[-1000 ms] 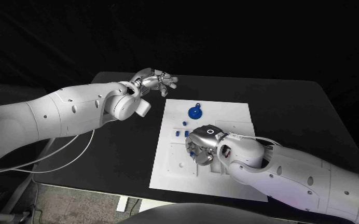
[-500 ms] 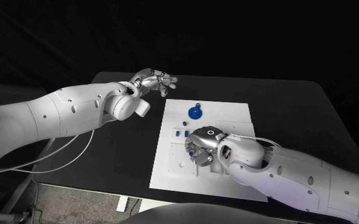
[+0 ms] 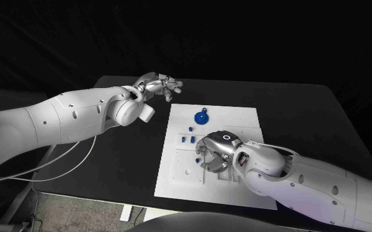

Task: Assemble the parts on the task board

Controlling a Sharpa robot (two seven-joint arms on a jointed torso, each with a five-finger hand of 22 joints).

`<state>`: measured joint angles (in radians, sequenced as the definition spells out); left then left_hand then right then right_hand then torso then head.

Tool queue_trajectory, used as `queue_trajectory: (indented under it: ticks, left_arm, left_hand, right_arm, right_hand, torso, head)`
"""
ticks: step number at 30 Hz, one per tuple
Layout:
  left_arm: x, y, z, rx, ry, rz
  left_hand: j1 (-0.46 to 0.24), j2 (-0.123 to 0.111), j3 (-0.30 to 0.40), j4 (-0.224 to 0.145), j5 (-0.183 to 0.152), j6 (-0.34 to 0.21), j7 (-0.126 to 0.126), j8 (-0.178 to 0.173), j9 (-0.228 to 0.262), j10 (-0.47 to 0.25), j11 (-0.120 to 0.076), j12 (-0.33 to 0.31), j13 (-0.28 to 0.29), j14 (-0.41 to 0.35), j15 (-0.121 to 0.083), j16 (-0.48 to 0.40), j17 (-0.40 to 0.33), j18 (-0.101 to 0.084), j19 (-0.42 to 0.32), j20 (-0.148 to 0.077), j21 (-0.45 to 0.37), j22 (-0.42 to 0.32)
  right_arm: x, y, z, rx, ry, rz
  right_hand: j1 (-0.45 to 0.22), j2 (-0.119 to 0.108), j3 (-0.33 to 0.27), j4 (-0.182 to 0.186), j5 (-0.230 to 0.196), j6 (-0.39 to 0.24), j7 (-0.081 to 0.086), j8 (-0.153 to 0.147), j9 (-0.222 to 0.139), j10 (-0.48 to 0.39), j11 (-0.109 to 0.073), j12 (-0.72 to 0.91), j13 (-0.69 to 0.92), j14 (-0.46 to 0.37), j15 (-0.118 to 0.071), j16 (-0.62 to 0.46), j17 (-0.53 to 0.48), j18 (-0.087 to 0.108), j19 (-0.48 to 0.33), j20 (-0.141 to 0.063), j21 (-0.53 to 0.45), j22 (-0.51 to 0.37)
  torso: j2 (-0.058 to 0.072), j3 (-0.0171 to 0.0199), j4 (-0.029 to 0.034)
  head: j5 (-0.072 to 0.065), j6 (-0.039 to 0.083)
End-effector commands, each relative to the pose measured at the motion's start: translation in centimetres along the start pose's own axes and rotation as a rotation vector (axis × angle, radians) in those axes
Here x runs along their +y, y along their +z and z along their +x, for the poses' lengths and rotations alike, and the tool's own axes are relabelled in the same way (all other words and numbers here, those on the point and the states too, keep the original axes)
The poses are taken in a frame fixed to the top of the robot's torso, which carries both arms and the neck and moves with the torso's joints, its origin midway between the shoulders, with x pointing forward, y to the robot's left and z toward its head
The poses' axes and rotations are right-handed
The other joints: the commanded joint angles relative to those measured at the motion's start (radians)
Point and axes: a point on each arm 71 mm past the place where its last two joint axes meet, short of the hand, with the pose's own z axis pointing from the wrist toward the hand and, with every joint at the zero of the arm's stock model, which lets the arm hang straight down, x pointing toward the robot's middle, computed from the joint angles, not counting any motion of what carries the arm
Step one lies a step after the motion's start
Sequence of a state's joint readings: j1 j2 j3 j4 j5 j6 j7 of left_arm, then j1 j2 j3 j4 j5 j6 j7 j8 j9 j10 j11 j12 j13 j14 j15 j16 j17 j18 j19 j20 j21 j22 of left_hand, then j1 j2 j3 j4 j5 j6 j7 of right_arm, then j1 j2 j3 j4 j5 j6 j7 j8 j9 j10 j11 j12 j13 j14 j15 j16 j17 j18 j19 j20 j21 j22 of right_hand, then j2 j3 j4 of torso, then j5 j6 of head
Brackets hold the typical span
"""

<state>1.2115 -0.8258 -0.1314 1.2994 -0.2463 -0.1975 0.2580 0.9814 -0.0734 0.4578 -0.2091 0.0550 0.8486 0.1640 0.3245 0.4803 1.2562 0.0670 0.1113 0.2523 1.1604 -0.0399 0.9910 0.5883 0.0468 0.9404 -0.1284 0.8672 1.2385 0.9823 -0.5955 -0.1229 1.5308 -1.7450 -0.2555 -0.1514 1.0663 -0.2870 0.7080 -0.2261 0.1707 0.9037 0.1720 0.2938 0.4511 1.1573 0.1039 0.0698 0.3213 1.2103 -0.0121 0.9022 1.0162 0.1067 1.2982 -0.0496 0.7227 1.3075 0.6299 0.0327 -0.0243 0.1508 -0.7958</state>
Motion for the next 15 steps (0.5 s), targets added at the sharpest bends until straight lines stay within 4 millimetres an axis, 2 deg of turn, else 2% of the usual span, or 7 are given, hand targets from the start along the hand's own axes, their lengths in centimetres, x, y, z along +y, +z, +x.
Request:
queue_trajectory:
  ticks: [1, 8, 11, 15]
  left_arm:
    - [-0.1, 0.0, 0.1, 0.013, -0.008, 0.006]
    - [-0.1, 0.0, 0.1, 0.014, -0.008, 0.006]
    - [-0.1, 0.0, 0.1, 0.014, -0.008, 0.005]
    - [-0.1, 0.1, 0.2, 0.015, -0.008, 0.006]
  left_hand:
    - [-0.003, 0.0, -0.001, -0.006, 0.0, -0.008, -0.001, 0.005, -0.001, -0.006, 0.0, 0.006, 0.001, 0.001, -0.004, -0.004, 0.001, 0.052, -0.001, -0.012, -0.004, 0.001]
    - [-0.003, 0.0, -0.001, -0.006, 0.0, -0.008, 0.0, 0.005, -0.001, -0.007, 0.0, 0.007, 0.001, 0.001, -0.004, -0.004, 0.002, 0.052, -0.001, -0.012, -0.005, 0.001]
    - [-0.003, 0.0, -0.001, -0.006, 0.0, -0.008, 0.0, 0.006, -0.001, -0.007, 0.0, 0.007, 0.001, 0.001, -0.004, -0.004, 0.002, 0.052, -0.001, -0.012, -0.005, 0.001]
    - [-0.003, 0.0, -0.001, -0.006, 0.0, -0.008, 0.0, 0.006, -0.001, -0.007, 0.0, 0.007, 0.001, 0.001, -0.004, -0.004, 0.002, 0.052, -0.001, -0.012, -0.005, 0.001]
  right_arm:
    - [-0.3, -0.4, -1.6, -0.094, 0.065, -0.011]
    - [-2.0, -1.7, -5.6, -0.152, 0.151, 0.017]
    - [-3.7, -2.6, -8.1, -0.19, 0.086, 0.042]
    - [-6.4, -3.8, -9.4, -0.181, 0.061, 0.1]
  right_hand:
    - [-0.005, -0.005, -0.014, 0.001, 0.008, -0.009, 0.0, -0.002, -0.001, 0.005, -0.006, 0.008, 0.003, 0.006, -0.002, 0.011, 0.001, 0.155, 0.009, -0.004, 0.005, 0.011]
    - [0.003, 0.001, -0.021, 0.012, 0.019, -0.006, -0.001, 0.003, 0.001, 0.018, -0.012, 0.018, 0.009, 0.02, -0.009, 0.026, 0.002, 0.155, 0.026, -0.014, 0.015, 0.015]
    - [0.003, 0.003, -0.029, 0.014, 0.032, -0.011, 0.001, 0.001, 0.0, 0.016, -0.013, 0.018, 0.01, 0.024, -0.009, 0.031, 0.001, 0.155, 0.032, -0.018, 0.02, 0.017]
    - [-0.01, -0.002, -0.063, 0.006, 0.062, -0.022, 0.006, -0.002, -0.001, 0.007, -0.01, 0.016, 0.01, 0.017, -0.006, 0.031, -0.002, 0.155, 0.025, -0.018, 0.018, 0.017]
  torso:
    - [0.0, 0.0, -0.0006]
    - [0.0, 0.0005, -0.0005]
    - [0.0, 0.0007, -0.0008]
    - [-0.002, -0.0013, -0.0036]
  head:
    - [-0.005, 0.005]
    - [-0.014, 0.013]
    - [-0.02, 0.018]
    - [-0.029, 0.024]
